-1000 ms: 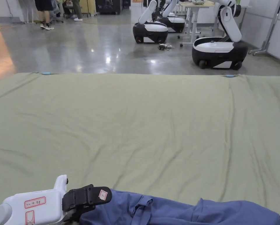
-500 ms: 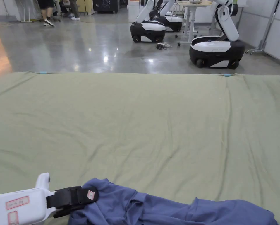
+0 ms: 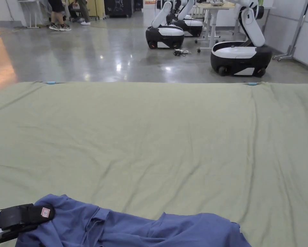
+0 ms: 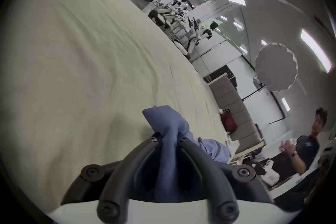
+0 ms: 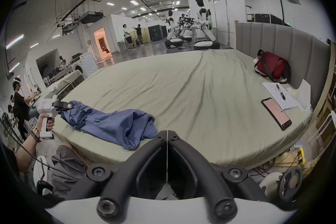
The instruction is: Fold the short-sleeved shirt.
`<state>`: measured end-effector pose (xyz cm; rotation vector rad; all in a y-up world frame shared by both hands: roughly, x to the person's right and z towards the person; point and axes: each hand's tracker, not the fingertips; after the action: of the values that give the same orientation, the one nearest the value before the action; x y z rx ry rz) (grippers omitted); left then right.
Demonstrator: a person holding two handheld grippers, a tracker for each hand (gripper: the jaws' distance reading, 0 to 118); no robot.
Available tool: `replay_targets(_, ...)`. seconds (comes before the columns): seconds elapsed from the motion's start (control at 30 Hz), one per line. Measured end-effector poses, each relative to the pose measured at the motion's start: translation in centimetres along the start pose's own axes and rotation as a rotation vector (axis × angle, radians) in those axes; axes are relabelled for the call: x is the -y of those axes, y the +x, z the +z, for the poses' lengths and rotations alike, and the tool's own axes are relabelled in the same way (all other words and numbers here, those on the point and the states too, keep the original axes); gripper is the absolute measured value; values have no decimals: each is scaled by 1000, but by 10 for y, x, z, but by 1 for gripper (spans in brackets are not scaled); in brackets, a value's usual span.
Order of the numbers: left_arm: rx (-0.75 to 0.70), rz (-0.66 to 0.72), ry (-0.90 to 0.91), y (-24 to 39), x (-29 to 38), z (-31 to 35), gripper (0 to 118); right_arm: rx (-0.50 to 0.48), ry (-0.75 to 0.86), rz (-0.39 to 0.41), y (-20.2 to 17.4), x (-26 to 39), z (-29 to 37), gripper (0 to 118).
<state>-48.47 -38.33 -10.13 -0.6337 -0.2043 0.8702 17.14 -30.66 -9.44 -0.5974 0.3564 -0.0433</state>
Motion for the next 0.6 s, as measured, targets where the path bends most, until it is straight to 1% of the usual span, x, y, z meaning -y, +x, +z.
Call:
replay_targets(0.07,-90,-106,26,52,9,-2,10,-2,-2,3,-3,-1,-1,4)
replay_targets(0.13,-187,-179,48,96,12,-5,10,-6,-3,10,-4,-2,-2,4)
replay_targets(0.2,-263,-196,45,145,25,-18,10,-10,-1,17,-6,-2,-2,4)
replay_targets(0.23,-271,-213,26,159,28,-26,10,-13,1,19,-6,-2,-2,4)
replay_targets(0.3,-234,-274,-19,195,46,-53,10,-21,5,18,-5,-1,-2,4)
replay_targets(0.4,-175,-321,-98,220,75,-103,10,-25,12,14,-2,3,3,4)
replay_targets(0.47,-166,-341,-163,237,102,-139,10,-25,13,10,0,4,6,4)
replay_targets(0.5,-164,-374,-181,243,116,-157,10,-21,14,7,2,6,8,4)
replay_targets(0.53,-186,-400,-185,248,129,-174,10,-17,15,4,4,7,10,4)
replay_targets(0.6,-338,-538,-188,259,157,-208,10,-10,15,-10,12,11,14,4)
